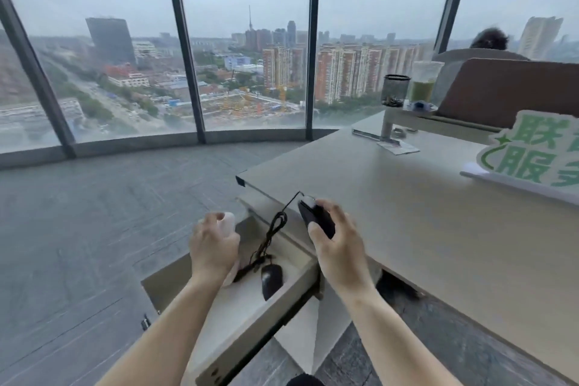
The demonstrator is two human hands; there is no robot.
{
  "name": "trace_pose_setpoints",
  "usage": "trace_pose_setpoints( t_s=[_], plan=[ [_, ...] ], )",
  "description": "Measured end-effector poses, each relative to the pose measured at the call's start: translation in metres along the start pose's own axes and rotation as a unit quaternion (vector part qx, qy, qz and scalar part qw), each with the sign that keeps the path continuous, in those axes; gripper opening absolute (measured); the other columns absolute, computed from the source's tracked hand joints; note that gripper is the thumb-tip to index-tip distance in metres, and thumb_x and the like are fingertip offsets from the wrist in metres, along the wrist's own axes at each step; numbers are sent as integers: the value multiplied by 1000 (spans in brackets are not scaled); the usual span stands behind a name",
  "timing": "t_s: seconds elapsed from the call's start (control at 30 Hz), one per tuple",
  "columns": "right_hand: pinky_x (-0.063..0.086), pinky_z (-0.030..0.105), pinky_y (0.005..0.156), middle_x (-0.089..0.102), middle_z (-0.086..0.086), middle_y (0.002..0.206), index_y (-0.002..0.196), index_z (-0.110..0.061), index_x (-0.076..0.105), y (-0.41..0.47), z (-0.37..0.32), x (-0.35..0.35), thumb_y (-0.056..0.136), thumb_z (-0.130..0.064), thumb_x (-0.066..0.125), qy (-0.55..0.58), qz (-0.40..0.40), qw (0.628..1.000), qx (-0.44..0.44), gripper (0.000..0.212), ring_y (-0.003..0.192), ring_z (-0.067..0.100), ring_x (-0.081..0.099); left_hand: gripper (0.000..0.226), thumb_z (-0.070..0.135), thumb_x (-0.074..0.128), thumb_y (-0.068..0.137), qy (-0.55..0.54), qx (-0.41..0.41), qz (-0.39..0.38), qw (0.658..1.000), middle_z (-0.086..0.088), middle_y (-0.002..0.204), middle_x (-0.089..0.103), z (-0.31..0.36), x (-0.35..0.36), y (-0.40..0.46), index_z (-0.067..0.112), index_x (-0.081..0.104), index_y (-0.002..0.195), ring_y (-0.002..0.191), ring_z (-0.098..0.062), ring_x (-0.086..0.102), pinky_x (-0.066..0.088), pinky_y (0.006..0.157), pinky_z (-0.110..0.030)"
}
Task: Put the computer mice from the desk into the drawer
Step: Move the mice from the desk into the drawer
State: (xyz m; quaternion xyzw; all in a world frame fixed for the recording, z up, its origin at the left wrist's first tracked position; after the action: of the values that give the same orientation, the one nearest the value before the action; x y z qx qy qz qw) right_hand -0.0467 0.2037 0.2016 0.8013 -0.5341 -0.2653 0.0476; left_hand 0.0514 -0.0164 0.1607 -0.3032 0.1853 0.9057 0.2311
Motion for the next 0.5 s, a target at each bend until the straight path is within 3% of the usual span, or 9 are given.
trace_pose_setpoints(
  t_s=[0.07,0.13,0.23,0.37,0.5],
  plan=[
    [40,4,72,54,-3,120,123,-37,56,-6,11,42,94,-23,54,18,-46,998,34,32,92,-8,55,15,9,45,84,34,-44,-27,998,-16,120,54,-39,0,4,10,49,98,112,-33,47,30,84,-39],
    [47,12,76,52,1,119,124,-36,56,-12,23,88,95,-24,52,11,-86,994,63,32,90,-1,57,32,15,42,82,69,-94,-47,992,-14,128,54,-87,1,11,11,52,112,117,-33,45,32,88,-40],
    [50,39,93,49,8,123,124,-38,52,-18,50,148,93,-28,50,-51,-132,984,104,32,105,23,55,52,19,45,80,147,-138,-76,977,-19,132,51,-145,12,20,18,44,132,116,-38,46,36,95,-43],
    [51,41,89,45,11,125,129,-35,46,-22,92,210,91,-30,44,-156,-207,953,159,39,105,32,53,61,14,45,83,213,-167,-130,954,-19,133,45,-180,38,21,25,31,141,118,-39,43,38,97,-43],
    [44,40,86,42,16,132,139,-29,36,-26,120,256,91,-22,42,-263,-301,897,186,48,113,35,49,47,16,35,90,240,-199,-167,935,-22,131,46,-207,70,28,21,35,136,119,-39,41,39,97,-43]
  ],
)
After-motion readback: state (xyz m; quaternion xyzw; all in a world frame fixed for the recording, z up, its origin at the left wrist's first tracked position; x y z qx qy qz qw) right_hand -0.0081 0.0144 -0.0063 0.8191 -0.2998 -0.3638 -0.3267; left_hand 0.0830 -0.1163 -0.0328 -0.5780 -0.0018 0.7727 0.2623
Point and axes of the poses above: each hand's wrist, its own y-axis towards the middle knuckle, its own x-axis out of the palm, z = x × y, the point moved 7 cm from there along y, towards the middle knuckle
